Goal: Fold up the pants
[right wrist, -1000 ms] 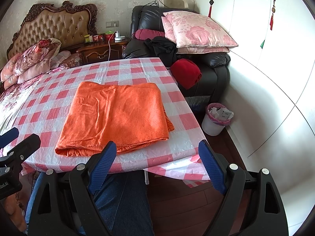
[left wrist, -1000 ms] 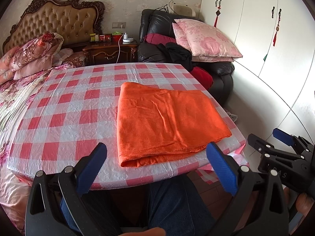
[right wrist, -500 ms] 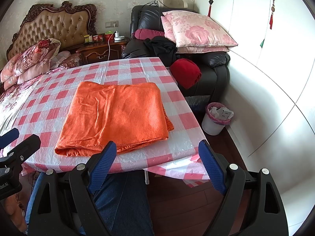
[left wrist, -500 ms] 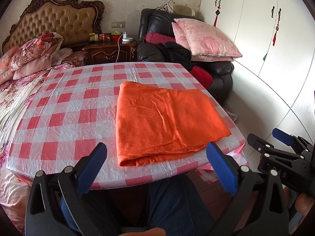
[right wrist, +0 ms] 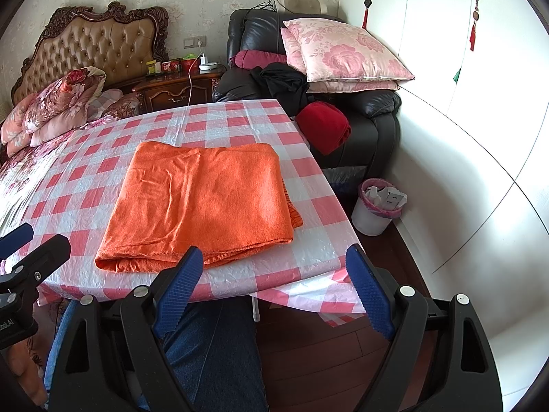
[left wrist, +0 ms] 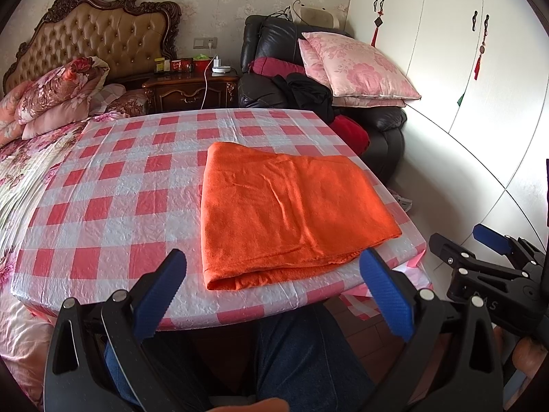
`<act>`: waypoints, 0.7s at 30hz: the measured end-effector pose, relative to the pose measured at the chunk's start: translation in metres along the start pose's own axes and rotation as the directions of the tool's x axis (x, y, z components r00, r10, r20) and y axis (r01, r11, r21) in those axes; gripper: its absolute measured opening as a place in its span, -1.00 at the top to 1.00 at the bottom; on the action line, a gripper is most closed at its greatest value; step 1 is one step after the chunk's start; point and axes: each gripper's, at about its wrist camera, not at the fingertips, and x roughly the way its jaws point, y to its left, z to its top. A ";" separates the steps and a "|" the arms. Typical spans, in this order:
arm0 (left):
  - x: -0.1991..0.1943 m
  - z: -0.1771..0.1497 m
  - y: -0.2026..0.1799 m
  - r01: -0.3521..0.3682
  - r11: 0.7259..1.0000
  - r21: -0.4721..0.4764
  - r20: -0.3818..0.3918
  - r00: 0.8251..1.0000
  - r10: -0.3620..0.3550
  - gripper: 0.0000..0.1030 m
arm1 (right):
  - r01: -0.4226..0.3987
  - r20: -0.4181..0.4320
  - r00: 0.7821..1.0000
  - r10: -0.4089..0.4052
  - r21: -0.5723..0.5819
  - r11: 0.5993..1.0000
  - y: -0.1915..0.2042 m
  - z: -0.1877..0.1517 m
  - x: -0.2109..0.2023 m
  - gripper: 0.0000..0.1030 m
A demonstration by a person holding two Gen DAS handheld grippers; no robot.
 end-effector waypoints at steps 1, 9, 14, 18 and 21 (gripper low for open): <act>0.000 0.000 -0.001 0.000 1.000 0.000 0.001 1.000 0.000 -0.96 | 0.000 0.000 1.000 0.000 0.000 1.000 0.000 0.000 0.000 -0.59; 0.001 -0.001 -0.002 0.004 1.000 0.000 -0.003 1.000 -0.004 -0.96 | 0.001 0.000 1.000 -0.001 0.000 1.000 0.000 0.000 0.000 -0.59; 0.002 -0.002 -0.010 0.029 0.999 0.017 0.014 0.999 -0.030 -0.96 | 0.001 0.000 1.000 -0.001 0.000 1.000 0.000 -0.001 0.000 -0.59; 0.005 -0.003 -0.018 0.096 0.994 0.043 0.001 0.995 -0.097 -0.96 | 0.003 -0.003 1.000 -0.003 0.001 1.000 -0.001 -0.001 0.001 -0.59; 0.010 -0.001 -0.014 0.148 0.989 0.020 -0.027 0.989 -0.148 -0.96 | 0.015 -0.005 1.000 -0.015 0.008 1.000 -0.001 -0.003 0.002 -0.59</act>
